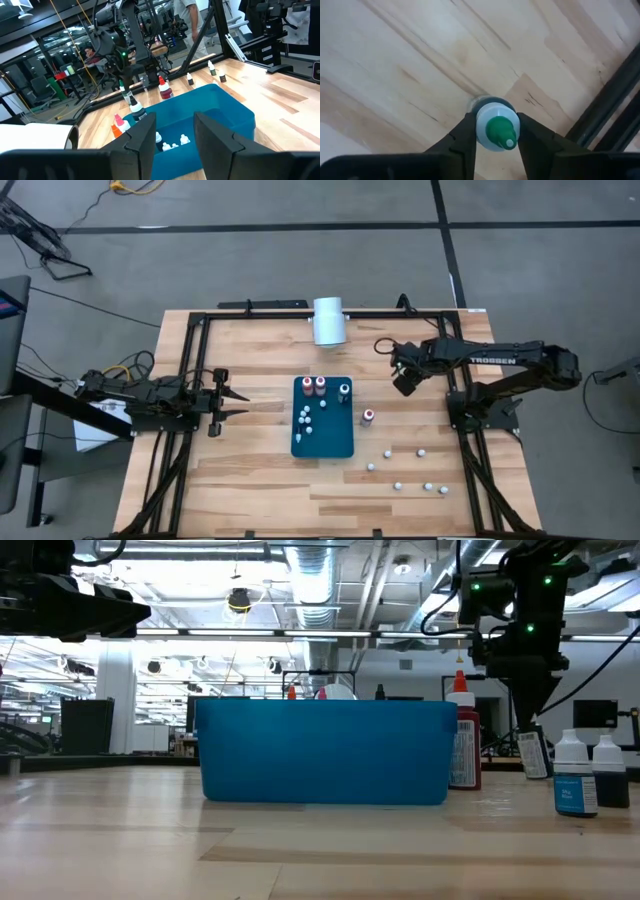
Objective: Pick & Place food coloring
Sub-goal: Put the large green food coloring bottle into the blue bin
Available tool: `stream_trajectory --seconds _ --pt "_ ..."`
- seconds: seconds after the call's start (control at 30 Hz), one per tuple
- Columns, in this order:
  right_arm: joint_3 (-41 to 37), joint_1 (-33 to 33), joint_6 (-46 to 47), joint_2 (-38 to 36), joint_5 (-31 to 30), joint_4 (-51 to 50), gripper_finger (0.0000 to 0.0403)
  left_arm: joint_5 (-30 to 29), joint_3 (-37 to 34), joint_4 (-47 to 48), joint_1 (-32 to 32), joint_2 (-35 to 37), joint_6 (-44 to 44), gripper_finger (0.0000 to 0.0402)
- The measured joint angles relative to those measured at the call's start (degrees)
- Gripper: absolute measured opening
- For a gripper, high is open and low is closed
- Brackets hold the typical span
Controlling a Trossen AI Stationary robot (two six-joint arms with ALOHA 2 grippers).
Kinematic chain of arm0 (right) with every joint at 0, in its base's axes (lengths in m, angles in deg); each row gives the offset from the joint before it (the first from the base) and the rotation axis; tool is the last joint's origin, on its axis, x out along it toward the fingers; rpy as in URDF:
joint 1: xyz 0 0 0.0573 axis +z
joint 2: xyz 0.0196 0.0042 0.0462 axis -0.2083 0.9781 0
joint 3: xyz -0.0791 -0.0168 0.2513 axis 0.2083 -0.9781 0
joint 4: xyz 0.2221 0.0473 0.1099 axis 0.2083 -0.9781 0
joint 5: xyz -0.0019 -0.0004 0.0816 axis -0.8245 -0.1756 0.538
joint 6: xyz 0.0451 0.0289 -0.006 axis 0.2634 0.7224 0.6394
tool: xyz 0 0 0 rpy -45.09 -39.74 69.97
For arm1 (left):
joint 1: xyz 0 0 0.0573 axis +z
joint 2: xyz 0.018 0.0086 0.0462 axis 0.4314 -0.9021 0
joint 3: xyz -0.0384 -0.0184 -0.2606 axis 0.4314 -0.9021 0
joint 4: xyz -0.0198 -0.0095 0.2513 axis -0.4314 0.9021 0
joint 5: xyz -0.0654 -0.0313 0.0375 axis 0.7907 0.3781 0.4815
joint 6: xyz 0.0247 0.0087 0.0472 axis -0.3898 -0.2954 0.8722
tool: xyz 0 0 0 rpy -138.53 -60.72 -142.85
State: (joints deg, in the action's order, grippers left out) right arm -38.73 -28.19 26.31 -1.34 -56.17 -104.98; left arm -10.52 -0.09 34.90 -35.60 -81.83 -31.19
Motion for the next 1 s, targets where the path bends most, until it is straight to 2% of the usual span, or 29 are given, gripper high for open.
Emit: stream_trajectory --seconds 0.6,1.0 --pt "7.83 3.81 -7.19 0.03 0.58 2.74 0.0106 0.02 -0.01 -0.02 0.00 0.00 -0.06 0.0123" --pt "15.93 4.90 -12.51 1.85 0.61 1.82 0.0106 0.00 -0.01 -0.02 0.02 0.00 -0.11 0.0123"
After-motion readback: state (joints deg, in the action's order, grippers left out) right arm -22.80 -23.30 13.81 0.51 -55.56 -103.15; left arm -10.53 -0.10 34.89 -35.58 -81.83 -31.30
